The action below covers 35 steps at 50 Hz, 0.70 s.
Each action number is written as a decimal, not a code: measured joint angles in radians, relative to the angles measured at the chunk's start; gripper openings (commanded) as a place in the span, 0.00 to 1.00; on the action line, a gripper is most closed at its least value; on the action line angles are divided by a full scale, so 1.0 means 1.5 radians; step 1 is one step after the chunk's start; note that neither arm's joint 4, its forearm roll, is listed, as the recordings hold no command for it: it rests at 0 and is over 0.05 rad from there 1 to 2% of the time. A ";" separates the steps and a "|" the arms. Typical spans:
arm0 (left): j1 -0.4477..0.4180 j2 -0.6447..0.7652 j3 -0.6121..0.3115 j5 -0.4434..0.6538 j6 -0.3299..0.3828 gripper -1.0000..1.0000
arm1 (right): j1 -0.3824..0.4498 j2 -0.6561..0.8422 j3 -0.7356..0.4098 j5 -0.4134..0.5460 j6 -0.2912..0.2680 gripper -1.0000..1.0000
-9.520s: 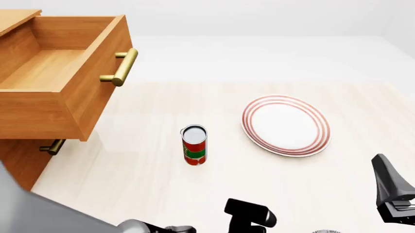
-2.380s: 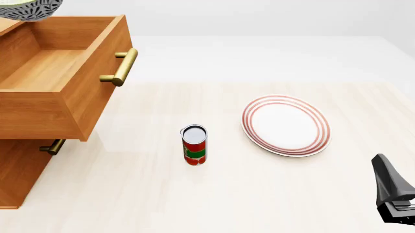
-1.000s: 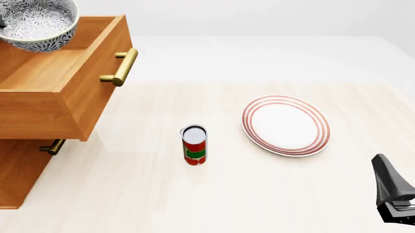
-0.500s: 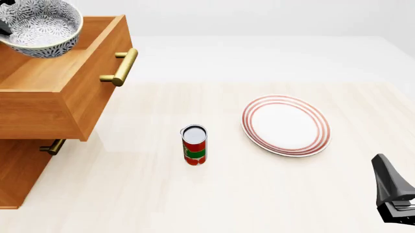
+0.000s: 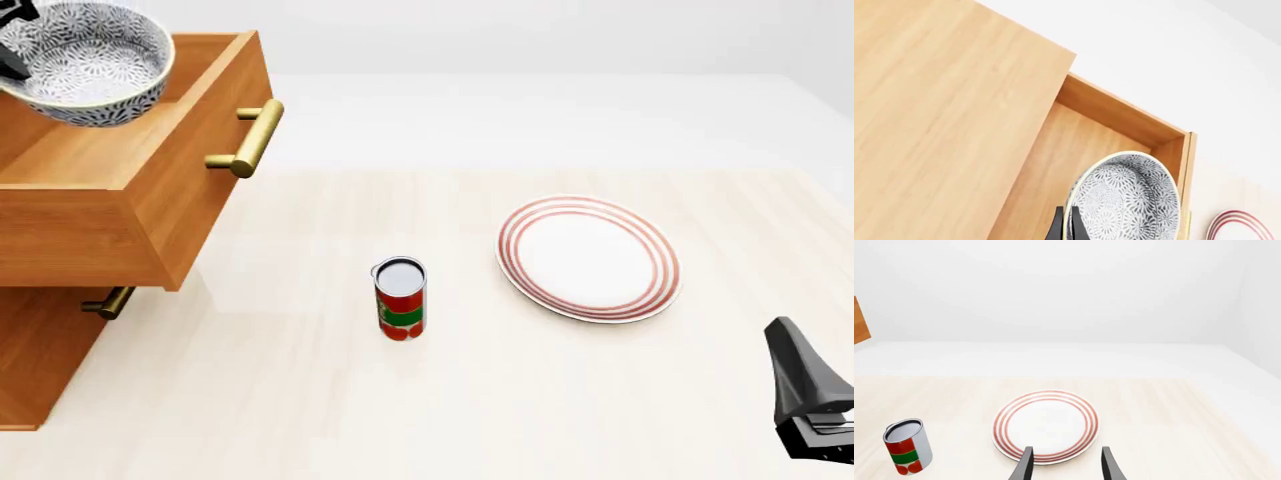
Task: Put the bowl in the top drawer of the cabinet.
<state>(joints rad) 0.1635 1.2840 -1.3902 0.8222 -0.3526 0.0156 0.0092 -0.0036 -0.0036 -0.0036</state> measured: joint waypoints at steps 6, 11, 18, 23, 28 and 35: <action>0.002 0.001 0.006 -0.004 0.001 0.00 | 0.000 0.000 0.000 0.000 0.000 1.00; 0.003 0.003 0.010 -0.007 0.002 0.00 | 0.000 0.000 0.000 0.000 0.000 1.00; 0.004 0.006 0.014 -0.011 0.004 0.00 | 0.000 0.000 0.000 0.000 0.000 1.00; 0.005 0.009 0.016 -0.015 0.004 0.00 | 0.000 0.000 0.000 0.000 0.000 1.00; 0.005 0.011 0.019 -0.019 0.005 0.00 | 0.000 0.000 0.000 0.000 0.000 1.00; 0.005 0.016 0.023 -0.025 0.006 0.00 | 0.000 0.000 0.000 0.000 0.000 1.00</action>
<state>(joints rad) 0.1715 1.3076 -1.3560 0.7851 -0.3434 0.0156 0.0092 -0.0036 -0.0036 -0.0036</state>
